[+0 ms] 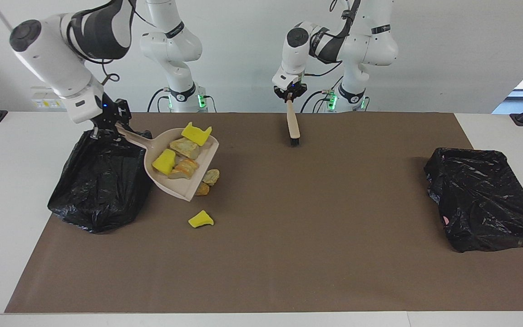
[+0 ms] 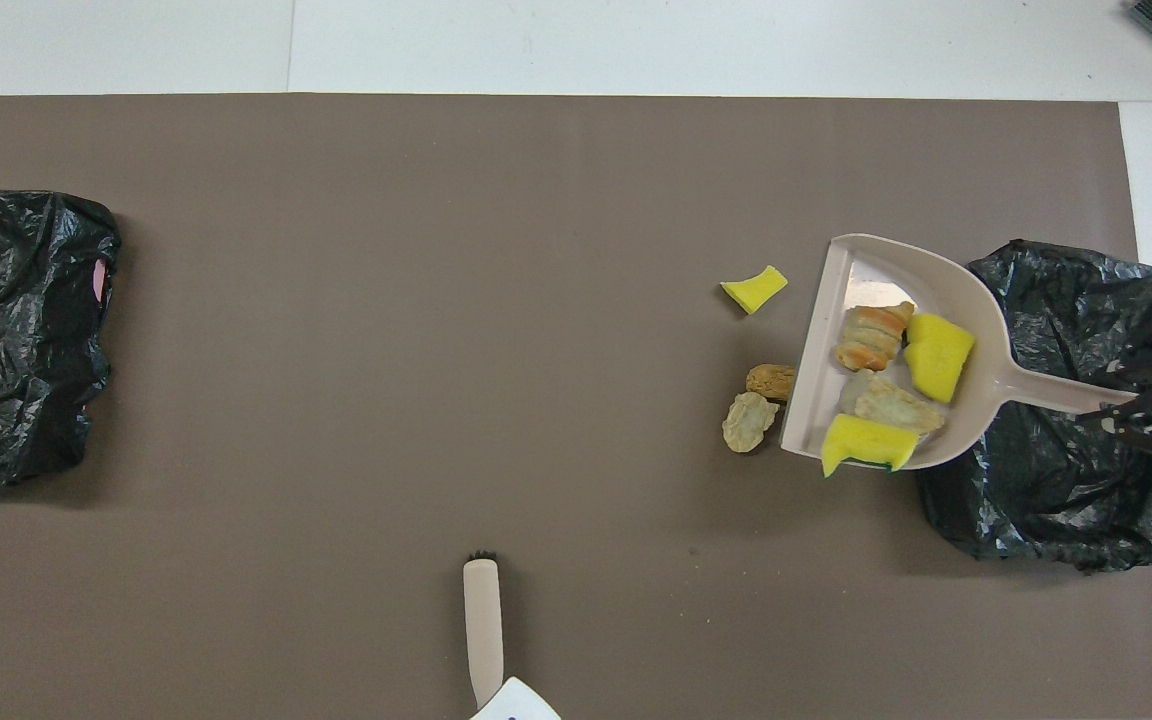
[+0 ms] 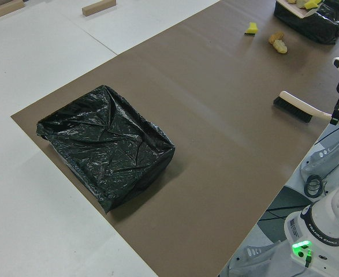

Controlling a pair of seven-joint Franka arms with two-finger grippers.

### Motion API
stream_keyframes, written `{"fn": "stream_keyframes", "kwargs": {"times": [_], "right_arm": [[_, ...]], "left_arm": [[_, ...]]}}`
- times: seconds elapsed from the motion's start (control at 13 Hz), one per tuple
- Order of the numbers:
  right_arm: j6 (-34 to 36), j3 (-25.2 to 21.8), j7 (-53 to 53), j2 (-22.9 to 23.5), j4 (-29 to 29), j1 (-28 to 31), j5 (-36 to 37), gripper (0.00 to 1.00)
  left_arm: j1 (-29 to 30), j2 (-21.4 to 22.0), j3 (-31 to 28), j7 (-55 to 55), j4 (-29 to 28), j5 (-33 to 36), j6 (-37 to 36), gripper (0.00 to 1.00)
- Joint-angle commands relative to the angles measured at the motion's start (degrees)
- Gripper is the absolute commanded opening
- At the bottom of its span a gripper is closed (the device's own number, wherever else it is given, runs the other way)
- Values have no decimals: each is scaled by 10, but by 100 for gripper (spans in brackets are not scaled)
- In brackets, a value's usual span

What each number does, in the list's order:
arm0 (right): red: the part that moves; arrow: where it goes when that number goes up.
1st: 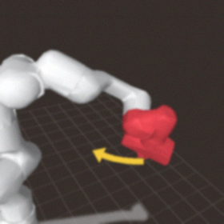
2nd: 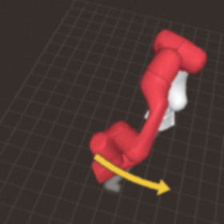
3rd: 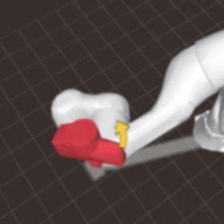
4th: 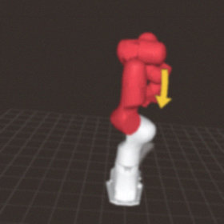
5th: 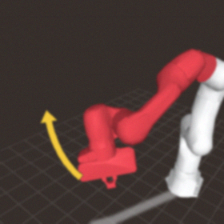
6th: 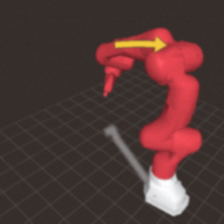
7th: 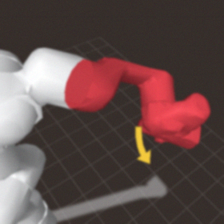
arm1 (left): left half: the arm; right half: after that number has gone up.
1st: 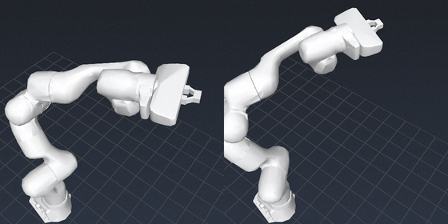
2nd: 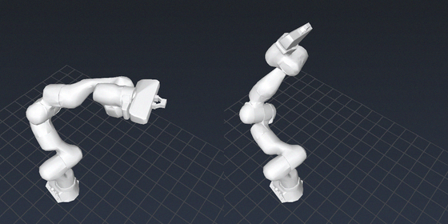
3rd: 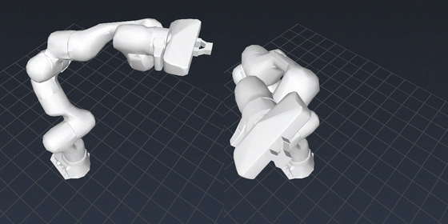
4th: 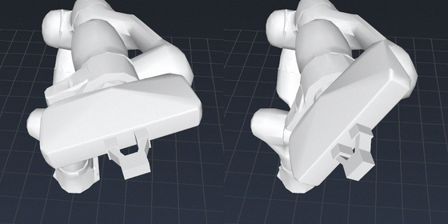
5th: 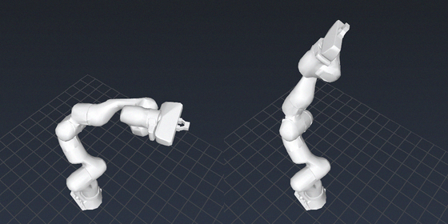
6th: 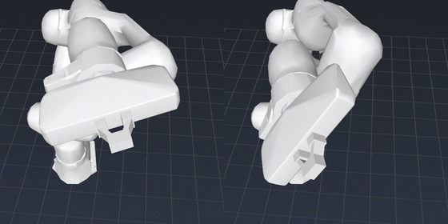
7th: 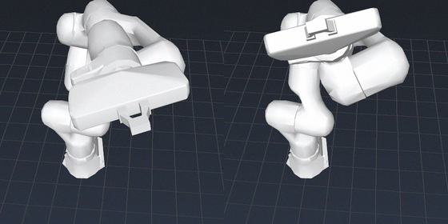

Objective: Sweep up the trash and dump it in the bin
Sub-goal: 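Tip the dustpan over the black bag with the right gripper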

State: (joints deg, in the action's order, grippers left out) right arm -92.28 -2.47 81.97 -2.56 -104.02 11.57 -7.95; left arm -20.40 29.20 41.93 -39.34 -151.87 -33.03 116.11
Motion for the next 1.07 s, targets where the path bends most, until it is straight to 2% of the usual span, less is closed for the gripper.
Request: {"fn": "stream_keyframes", "kwargs": {"times": [0.0,0.23,0.46,0.77,0.84,0.92,1.0], "right_arm": [[39,-19,62,5,33,42,-5,0],[65,-57,98,24,80,73,33,0],[70,-61,136,54,132,100,86,0],[-13,-61,206,63,138,104,188,0],[-48,-61,216,62,128,102,211,0],[-69,-61,216,59,114,101,229,0],[-80,-61,210,56,108,98,242,0]], "left_arm": [[-7,11,-3,-4,-12,-21,8,0],[-1,-4,-4,2,-8,-25,8,0],[0,-6,-4,1,-7,-25,12,4],[11,-7,-5,8,-7,-25,5,9],[12,-8,-5,13,-8,-25,5,19],[12,-8,-5,16,-8,-25,4,40],[13,-8,-5,17,-8,-25,4,42]]}}
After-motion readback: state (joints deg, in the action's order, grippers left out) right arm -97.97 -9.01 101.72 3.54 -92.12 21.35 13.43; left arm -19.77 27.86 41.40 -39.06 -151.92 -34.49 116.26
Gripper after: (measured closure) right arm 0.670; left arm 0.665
